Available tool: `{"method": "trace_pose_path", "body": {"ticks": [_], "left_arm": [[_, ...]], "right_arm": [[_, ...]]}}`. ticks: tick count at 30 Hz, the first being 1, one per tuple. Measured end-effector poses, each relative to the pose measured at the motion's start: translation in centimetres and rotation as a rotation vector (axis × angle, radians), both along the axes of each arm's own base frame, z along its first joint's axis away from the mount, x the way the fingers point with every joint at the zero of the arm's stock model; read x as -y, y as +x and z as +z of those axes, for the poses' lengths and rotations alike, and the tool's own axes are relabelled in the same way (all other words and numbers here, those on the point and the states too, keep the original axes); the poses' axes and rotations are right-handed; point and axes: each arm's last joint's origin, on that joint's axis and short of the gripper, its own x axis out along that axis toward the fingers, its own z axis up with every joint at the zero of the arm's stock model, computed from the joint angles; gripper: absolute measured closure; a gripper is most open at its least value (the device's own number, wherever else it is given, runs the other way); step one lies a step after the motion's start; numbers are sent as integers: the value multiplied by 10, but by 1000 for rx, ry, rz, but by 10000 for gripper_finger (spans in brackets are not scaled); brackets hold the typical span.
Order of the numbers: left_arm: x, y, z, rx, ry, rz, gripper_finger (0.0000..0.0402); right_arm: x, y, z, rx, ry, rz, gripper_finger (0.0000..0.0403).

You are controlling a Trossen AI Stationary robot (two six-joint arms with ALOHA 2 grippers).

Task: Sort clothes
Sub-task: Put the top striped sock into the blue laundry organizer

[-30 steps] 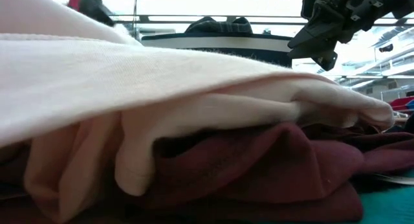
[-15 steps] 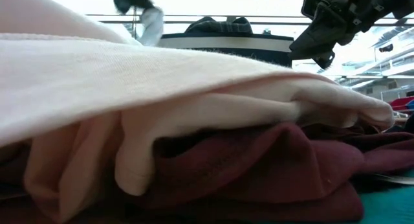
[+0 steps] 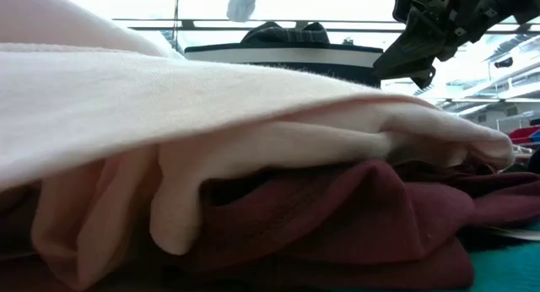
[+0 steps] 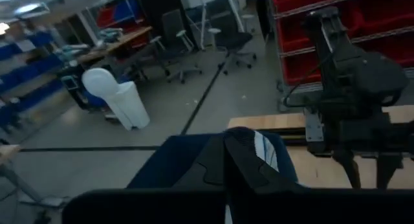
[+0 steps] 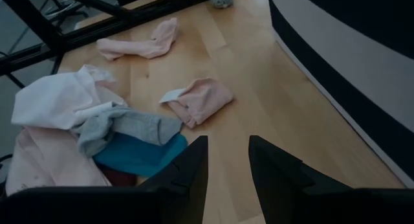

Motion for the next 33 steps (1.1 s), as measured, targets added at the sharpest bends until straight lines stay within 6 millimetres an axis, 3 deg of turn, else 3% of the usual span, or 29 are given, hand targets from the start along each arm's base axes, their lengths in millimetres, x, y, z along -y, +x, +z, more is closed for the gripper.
{"method": "trace_pose_path", "body": {"ticks": [3, 7, 15, 25, 33], "left_arm": [[-20, 19, -12, -38, -48, -16, 401], [-47, 42, -46, -182, -141, 15, 401], [-98, 85, -138, -482, -472, 45, 401], [-153, 128, -254, -613, -741, 105, 401], [-168, 133, -277, -591, -821, 147, 399]], "right_arm": [[0, 0, 0, 0, -1, -1, 288], [0, 0, 0, 1, 0, -1, 288], [0, 0, 0, 0, -8, 3, 288], [0, 0, 0, 5, -7, 1, 289], [2, 1, 1, 9, -23, -7, 289]]}}
